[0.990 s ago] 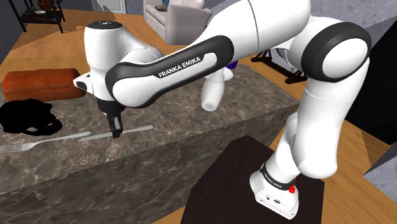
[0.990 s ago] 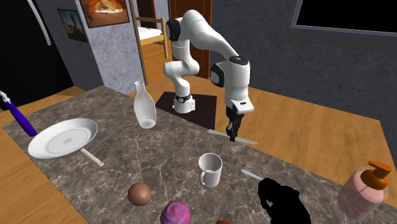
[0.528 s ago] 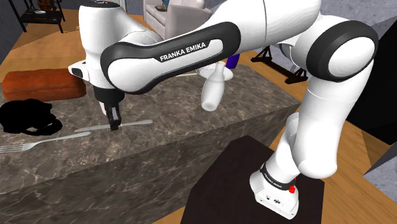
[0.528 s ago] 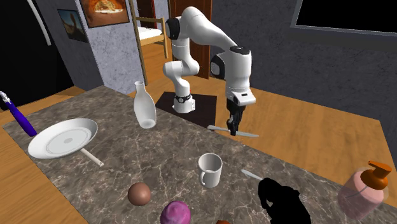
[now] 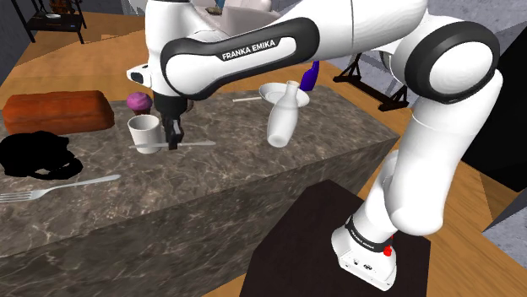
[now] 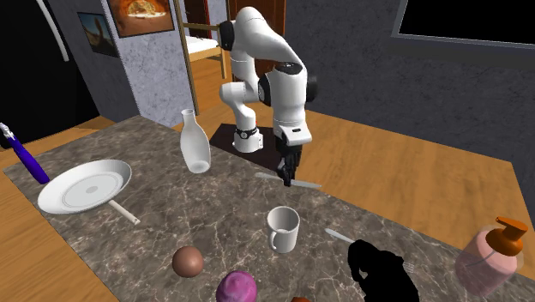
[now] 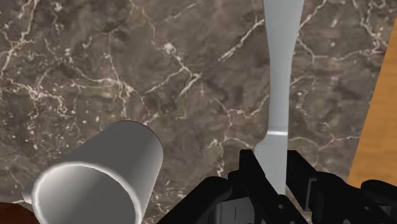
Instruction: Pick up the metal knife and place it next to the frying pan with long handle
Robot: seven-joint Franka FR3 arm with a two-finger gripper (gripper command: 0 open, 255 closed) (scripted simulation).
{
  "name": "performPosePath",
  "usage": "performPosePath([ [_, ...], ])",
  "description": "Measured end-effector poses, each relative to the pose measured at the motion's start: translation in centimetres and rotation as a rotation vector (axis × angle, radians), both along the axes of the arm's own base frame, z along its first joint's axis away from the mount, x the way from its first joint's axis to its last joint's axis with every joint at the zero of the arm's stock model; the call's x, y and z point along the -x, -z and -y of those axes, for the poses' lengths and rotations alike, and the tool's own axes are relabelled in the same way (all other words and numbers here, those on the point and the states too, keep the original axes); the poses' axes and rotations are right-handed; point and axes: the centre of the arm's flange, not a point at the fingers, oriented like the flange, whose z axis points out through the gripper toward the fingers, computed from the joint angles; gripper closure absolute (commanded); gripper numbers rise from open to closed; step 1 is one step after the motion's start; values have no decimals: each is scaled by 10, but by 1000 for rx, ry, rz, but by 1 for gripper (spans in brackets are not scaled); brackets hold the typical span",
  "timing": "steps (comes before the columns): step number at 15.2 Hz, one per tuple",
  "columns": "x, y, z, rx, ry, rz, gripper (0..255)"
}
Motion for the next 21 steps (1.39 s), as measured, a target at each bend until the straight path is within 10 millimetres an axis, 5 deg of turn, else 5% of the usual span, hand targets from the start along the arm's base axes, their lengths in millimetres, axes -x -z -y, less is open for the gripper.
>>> performPosePath([
  [21,-109,-6,254,0,0,0,255],
])
